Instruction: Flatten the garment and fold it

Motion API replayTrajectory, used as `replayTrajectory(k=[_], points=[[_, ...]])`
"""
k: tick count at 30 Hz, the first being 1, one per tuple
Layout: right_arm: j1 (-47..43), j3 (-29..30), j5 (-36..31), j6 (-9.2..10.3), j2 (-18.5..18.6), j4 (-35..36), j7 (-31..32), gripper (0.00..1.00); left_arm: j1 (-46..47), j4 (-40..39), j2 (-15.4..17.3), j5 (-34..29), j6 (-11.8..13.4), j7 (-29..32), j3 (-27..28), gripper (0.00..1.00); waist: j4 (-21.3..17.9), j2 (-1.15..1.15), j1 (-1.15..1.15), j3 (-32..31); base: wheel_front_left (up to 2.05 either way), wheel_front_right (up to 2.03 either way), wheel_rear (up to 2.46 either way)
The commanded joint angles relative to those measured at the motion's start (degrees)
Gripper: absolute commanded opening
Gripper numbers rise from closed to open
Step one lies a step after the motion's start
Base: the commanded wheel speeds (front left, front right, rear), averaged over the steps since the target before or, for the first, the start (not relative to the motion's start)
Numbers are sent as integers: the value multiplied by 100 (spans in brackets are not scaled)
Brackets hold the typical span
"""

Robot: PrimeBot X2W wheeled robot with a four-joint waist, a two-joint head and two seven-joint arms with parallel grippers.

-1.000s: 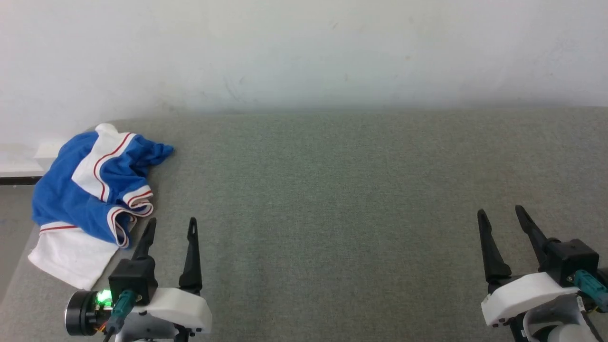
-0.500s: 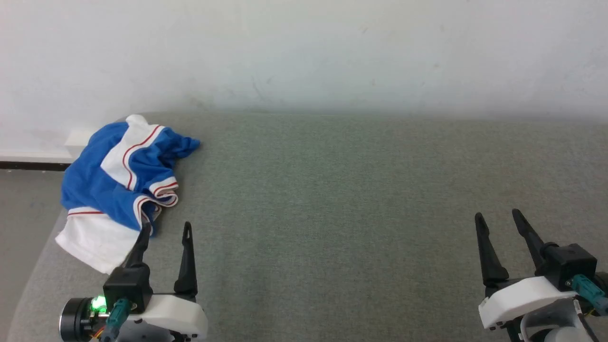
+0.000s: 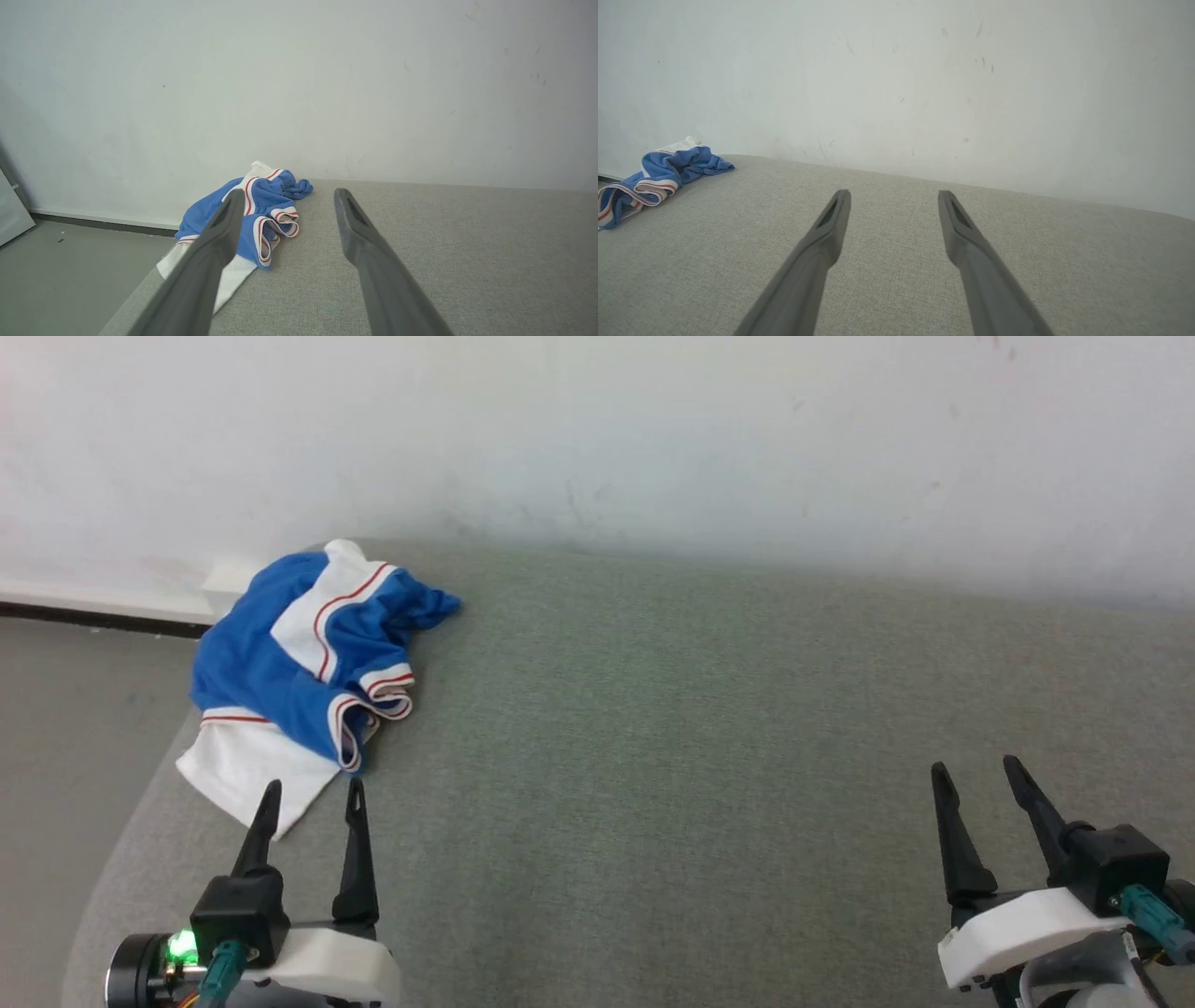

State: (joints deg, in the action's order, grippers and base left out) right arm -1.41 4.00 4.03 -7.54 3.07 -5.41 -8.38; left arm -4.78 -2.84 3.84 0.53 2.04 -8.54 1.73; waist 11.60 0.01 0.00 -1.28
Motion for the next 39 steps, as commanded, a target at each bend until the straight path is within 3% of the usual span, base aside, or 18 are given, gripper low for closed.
replayTrajectory(k=[1, 39], points=[[-34, 13, 13, 3, -11, -24, -65, 100, -103, -36, 23, 48, 32, -47, 32, 100, 107, -1, 0, -14, 0, 0, 0], [5, -166, 115, 5, -17, -579, -520, 100, -384, -45, 9, 152, 82, -503, 208, 100, 1556, -1, 0, -115, 0, 0, 0]])
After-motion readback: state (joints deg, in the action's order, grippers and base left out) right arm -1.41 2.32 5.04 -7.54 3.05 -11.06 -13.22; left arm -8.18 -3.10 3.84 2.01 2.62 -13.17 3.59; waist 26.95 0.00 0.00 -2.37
